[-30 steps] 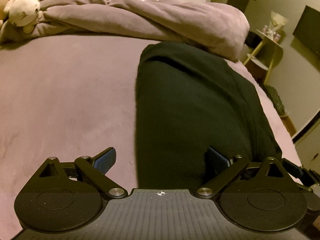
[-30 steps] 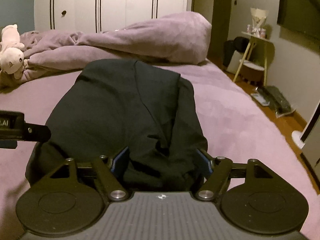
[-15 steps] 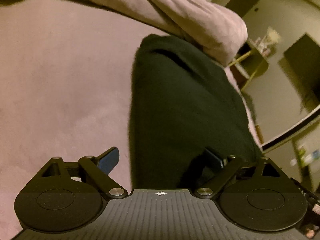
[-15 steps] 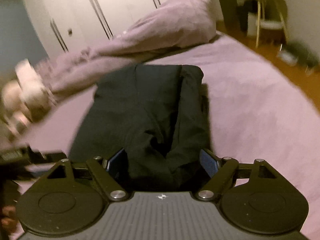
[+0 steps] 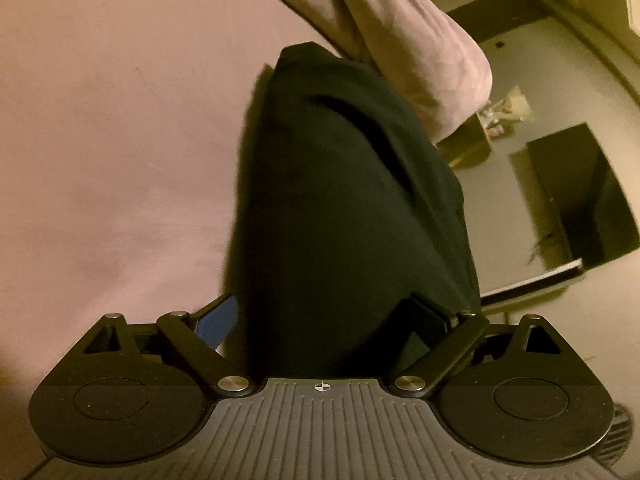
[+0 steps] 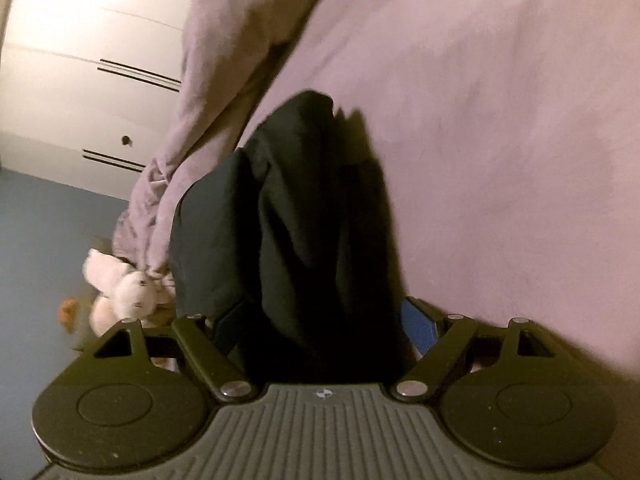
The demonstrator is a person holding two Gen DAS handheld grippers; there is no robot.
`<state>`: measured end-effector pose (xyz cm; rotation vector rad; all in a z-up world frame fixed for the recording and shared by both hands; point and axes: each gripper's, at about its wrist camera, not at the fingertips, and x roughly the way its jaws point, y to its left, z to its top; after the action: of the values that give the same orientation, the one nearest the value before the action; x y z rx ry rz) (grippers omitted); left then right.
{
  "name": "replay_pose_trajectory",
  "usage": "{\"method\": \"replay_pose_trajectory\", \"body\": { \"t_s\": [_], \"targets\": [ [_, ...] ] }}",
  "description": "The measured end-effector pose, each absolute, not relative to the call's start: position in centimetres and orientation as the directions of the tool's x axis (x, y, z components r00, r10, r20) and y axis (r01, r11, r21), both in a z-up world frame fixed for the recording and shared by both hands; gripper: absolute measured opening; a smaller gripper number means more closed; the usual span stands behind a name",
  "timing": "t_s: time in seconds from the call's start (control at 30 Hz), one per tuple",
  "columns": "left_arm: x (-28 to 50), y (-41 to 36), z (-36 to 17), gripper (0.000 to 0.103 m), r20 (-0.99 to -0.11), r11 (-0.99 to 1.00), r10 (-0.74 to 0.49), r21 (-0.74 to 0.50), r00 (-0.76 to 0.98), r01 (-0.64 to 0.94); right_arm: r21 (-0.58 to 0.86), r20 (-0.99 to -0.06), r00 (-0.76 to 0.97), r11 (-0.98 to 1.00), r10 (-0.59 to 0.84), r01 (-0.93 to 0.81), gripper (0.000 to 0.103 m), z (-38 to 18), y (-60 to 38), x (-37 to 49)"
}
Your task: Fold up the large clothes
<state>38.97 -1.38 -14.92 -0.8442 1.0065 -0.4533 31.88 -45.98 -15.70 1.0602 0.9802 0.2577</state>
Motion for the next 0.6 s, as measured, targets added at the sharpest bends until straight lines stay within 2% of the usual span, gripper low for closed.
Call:
{"method": "replay_pose_trajectory", "body": {
  "t_s": [0.1,0.2,0.47,0.6],
  "targets": [
    [40.1,-1.7,-15.6,0.097,-0.527,0.585,-0.705,-0.811,0.474,-0.031,0.886,-0.458,0.584,0.4,0.67,0.235,0.084,-17.0,-45.9,32.8],
    [41.0,-2.4,-16.2,0.098,-0.518,0.567,-0.716,-0.822,0.468,-0.042,0.902,-0.427,0.576,0.374,0.697,0.215,0.086,-17.8,-45.3,33.4],
    [41.8,-3.4,-15.7,0.095,-0.535,0.589,-0.702,-0.808,0.47,-0.039,0.879,-0.468,0.519,0.438,0.715,0.188,0.086,-17.4,-43.8,34.5],
    [41.7,-3.0,-15.5,0.085,-0.531,0.591,-0.702,-0.806,0.474,-0.029,0.874,-0.473,0.493,0.458,0.731,0.159,0.085,-16.7,-43.4,35.2]
  ]
}}
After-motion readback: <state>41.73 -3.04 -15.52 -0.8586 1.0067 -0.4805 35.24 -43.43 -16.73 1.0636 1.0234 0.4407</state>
